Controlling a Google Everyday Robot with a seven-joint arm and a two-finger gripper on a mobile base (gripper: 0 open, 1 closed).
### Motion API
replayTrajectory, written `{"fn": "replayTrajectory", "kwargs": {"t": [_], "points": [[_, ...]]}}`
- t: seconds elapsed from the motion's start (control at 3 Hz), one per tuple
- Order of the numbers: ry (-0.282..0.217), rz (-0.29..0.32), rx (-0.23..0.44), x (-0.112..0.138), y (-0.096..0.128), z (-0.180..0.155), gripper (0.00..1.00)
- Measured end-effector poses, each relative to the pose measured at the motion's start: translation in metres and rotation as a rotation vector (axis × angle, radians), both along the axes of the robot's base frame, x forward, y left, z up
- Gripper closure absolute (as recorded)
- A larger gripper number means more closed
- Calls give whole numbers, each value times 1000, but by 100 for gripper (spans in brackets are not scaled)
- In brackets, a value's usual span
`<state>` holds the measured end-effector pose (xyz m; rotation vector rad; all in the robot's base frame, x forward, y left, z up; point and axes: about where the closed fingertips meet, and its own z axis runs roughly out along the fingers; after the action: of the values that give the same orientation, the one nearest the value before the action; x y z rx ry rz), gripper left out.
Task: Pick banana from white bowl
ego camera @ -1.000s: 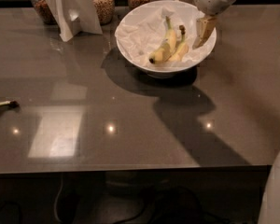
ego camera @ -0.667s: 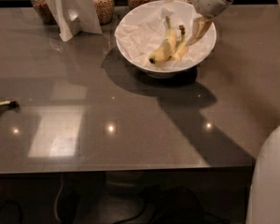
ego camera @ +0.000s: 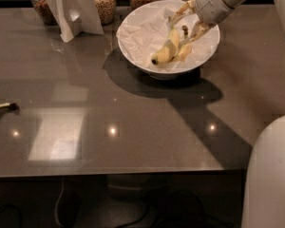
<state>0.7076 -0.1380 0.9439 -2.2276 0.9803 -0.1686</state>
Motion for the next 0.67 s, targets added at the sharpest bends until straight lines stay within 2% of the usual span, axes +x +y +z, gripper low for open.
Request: {"fn": "replayTrajectory", "kwargs": {"t": [0.67], "points": [[65,33,-3,-3,3,-26,47]]}}
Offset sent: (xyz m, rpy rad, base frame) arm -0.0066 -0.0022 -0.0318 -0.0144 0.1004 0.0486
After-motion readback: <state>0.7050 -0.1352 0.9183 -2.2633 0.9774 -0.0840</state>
